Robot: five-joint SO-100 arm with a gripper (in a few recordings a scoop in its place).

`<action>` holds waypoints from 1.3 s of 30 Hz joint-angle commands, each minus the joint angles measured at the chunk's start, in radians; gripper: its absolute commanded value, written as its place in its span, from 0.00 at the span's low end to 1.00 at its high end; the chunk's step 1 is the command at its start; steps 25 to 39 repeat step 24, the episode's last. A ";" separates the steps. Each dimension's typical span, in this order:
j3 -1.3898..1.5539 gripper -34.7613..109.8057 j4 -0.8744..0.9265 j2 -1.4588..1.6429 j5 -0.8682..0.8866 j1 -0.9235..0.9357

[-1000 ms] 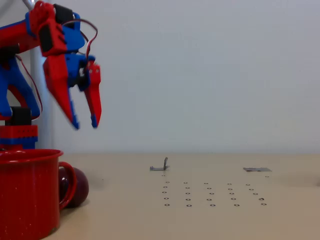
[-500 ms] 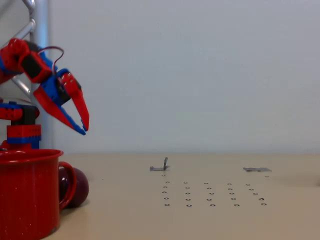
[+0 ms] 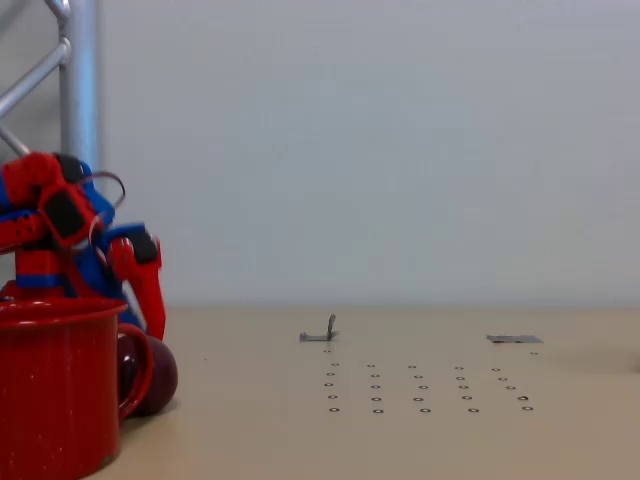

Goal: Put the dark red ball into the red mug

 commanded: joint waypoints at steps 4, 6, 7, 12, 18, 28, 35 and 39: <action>0.035 0.23 -0.018 0.072 -0.064 -0.035; 0.035 0.23 -0.020 0.072 -0.071 -0.041; 0.035 0.23 -0.020 0.072 -0.071 -0.041; 0.035 0.23 -0.020 0.072 -0.077 -0.044; 0.035 0.23 -0.020 0.072 -0.087 -0.052; 0.035 0.23 -0.020 0.072 -0.086 -0.052; 0.035 0.23 -0.020 0.072 -0.086 -0.052; 0.035 0.23 -0.020 0.072 -0.086 -0.052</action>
